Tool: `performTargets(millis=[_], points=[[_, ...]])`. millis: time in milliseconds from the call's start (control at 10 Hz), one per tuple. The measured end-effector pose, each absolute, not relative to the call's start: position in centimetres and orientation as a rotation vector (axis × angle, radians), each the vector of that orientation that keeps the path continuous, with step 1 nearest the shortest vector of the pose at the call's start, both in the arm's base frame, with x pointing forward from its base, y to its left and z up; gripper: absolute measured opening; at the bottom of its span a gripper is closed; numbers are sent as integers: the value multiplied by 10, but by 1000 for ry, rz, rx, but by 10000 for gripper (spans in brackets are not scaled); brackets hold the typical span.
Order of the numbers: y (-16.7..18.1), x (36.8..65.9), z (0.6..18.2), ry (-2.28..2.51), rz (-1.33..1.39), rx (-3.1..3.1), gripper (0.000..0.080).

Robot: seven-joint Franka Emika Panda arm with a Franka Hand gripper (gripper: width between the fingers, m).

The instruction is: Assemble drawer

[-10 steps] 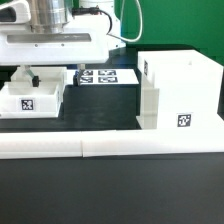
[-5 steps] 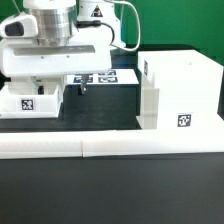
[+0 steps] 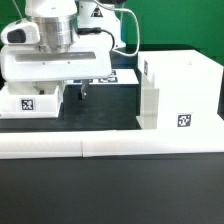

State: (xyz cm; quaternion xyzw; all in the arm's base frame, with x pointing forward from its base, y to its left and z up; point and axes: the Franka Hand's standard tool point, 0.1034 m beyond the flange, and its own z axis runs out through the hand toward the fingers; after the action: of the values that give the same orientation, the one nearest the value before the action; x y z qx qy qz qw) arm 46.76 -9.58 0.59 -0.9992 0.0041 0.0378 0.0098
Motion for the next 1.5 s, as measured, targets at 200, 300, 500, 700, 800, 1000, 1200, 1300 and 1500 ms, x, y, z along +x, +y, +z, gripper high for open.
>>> performTargets(millis=[200, 300, 500, 700, 800, 1000, 1200, 1300, 1500], points=[[-96, 468, 6, 13, 119, -3120, 636], [-96, 468, 6, 13, 119, -3120, 454], [-96, 468, 6, 13, 119, -3120, 266], [-96, 468, 6, 13, 119, -3120, 73], [-96, 468, 6, 13, 119, -3120, 41], [-96, 468, 6, 13, 119, -3120, 41], [-96, 468, 6, 13, 119, -3120, 41], [-96, 468, 6, 13, 119, -3120, 41], [-86, 471, 9, -43, 131, -3119, 41]])
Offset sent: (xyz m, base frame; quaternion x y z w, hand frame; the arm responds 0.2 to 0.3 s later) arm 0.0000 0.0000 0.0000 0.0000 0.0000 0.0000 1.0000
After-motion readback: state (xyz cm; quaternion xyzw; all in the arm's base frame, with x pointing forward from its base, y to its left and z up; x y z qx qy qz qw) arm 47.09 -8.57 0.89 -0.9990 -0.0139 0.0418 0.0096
